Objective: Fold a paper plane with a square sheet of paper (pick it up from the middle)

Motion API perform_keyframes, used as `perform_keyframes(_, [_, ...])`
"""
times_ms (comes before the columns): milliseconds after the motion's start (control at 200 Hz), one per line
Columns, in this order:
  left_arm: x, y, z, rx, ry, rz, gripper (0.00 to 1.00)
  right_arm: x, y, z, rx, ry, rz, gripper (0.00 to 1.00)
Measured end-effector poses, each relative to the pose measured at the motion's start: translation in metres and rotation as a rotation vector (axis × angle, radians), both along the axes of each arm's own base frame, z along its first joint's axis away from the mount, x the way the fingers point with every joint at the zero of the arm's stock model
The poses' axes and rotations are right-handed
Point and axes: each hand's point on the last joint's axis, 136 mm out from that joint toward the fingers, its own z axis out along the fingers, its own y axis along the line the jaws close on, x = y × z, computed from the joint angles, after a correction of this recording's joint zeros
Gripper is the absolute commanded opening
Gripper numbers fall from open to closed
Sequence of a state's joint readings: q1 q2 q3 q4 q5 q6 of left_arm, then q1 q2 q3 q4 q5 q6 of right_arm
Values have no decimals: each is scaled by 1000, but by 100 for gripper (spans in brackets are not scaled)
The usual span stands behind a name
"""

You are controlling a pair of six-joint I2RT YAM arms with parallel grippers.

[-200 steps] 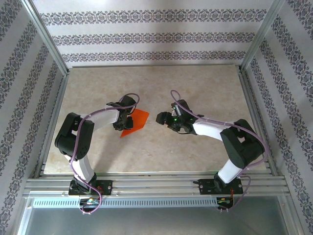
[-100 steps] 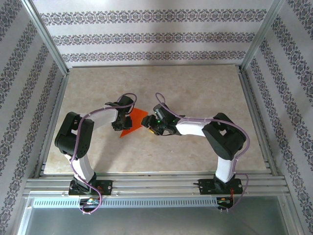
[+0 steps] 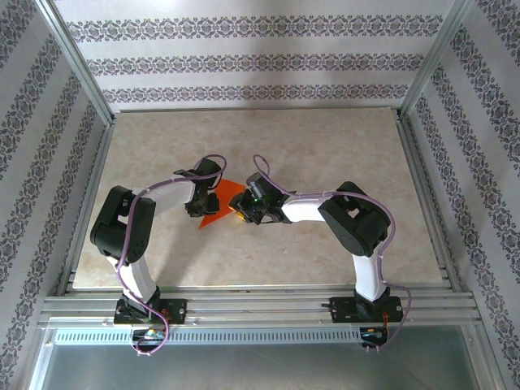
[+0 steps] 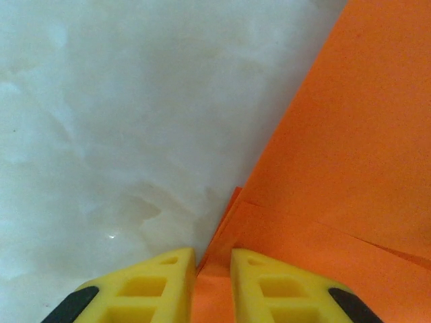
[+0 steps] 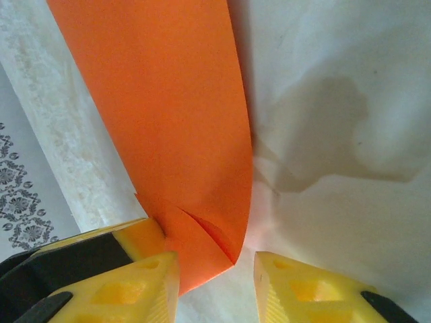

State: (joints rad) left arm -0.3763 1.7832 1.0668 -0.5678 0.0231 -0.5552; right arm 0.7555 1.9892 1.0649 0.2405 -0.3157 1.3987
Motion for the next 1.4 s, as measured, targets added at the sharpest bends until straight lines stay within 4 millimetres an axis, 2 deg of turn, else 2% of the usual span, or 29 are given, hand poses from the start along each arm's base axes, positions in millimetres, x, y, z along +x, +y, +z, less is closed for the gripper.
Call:
perform_keyframes(155, [0, 0, 0, -6, 2, 3, 22, 0, 0, -3, 2, 17, -13, 32])
perform_keyframes(375, [0, 0, 0, -10, 1, 4, 22, 6, 5, -4, 7, 26, -26, 23])
perform_keyframes(819, [0, 0, 0, -11, 0, 4, 22, 15, 14, 3, 27, 12, -25, 20])
perform_keyframes(1004, [0, 0, 1, -16, -4, 3, 23, 13, 16, -8, 21, 37, -18, 9])
perform_keyframes(1124, [0, -2, 3, -29, -8, 3, 28, 13, 15, -9, 16, 38, -17, 5])
perform_keyframes(1239, [-2, -3, 9, -48, -17, 4, 38, 13, 14, -10, 10, 32, -12, 4])
perform_keyframes(1399, [-1, -8, 41, -111, -102, -4, 52, 8, -3, -1, -15, 0, -21, 4])
